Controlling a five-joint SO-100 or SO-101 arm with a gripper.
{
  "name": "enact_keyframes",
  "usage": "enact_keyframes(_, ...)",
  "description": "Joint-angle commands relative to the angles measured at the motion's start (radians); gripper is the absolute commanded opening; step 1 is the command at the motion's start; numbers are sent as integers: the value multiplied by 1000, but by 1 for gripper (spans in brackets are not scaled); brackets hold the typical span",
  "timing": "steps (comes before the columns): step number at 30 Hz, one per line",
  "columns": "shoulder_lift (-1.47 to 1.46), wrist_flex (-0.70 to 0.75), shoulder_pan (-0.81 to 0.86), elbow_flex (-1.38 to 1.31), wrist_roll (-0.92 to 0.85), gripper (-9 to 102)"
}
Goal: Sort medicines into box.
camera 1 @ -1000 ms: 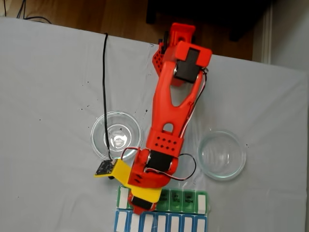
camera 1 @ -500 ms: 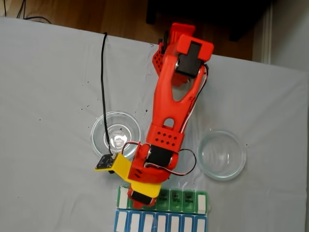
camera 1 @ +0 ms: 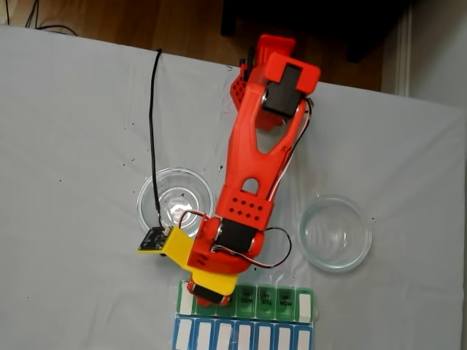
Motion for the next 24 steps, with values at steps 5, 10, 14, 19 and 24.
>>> enact_keyframes(5,-77,12,5,-55,15,2)
enact_keyframes(10,-156,48,-2,-110,28,2)
enact_keyframes(14,-117,35,-2,-100,23,2)
enact_keyframes(19,87,-72,-12,23,57,2)
enact_keyframes(24,365,-213,-28,167,114,1)
